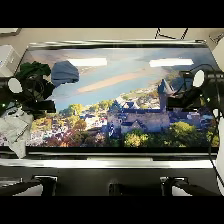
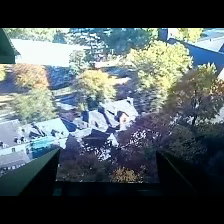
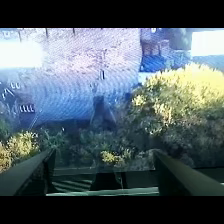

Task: Fold the clothes and pants, and hang the long-sleeved shirts on hangers.

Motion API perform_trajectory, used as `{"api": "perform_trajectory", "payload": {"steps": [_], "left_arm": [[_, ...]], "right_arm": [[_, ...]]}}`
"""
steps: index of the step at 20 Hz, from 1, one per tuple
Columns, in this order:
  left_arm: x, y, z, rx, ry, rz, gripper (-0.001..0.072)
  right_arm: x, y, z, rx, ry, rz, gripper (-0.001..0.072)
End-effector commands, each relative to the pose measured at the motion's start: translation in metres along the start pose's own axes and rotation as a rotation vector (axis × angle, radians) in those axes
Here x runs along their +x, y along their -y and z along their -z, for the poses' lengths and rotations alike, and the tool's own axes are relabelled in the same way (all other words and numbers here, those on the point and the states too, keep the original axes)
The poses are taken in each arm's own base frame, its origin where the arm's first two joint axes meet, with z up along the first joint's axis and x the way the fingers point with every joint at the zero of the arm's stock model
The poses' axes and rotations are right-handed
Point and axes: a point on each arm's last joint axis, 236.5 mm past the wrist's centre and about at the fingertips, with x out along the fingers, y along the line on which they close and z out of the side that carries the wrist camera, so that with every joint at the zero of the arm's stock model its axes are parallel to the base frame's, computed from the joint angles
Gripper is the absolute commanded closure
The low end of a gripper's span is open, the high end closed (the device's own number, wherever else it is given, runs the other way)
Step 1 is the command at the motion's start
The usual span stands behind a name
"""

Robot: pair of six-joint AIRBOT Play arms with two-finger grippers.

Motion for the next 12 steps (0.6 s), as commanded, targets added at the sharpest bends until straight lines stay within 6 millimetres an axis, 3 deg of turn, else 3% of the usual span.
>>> {"api": "perform_trajectory", "payload": {"steps": [1, 12], "left_arm": [[-0.0002, -0.0001, -0.0004, 0.000, 0.001, 0.000, -0.0013], [-0.0001, 0.0000, -0.0021, -0.001, 0.008, 0.000, -0.0013]], "right_arm": [[-0.0001, -0.0004, -0.0001, -0.001, 0.000, 0.000, 0.0013], [0.0000, -0.0006, -0.0002, 0.004, 0.000, -0.001, 0.0013]]}}
